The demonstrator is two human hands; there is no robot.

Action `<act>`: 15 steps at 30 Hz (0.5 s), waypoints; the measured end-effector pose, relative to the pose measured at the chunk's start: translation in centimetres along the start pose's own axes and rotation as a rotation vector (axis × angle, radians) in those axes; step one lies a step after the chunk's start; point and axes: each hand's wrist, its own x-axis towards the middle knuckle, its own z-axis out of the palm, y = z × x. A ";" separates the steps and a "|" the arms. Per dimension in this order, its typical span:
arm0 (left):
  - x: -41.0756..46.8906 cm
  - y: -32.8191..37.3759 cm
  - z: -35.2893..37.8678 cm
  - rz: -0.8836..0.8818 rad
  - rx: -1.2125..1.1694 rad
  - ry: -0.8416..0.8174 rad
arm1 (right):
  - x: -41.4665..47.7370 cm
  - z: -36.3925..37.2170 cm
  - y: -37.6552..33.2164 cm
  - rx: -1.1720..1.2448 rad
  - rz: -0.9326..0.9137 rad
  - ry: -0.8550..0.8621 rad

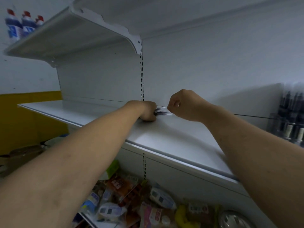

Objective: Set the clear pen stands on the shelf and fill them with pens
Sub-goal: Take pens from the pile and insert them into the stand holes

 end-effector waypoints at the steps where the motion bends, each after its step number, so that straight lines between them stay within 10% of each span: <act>1: -0.2 -0.2 0.1 0.011 -0.055 0.016 | -0.2 -0.2 -0.2 -0.004 -0.004 0.007; 9: -5.3 -0.6 -3.4 0.138 -0.962 0.136 | -1.9 -4.5 -2.6 0.105 0.029 0.277; 15: -10.0 5.8 -8.2 0.371 -1.181 0.100 | -6.9 -12.7 0.3 0.102 0.103 0.326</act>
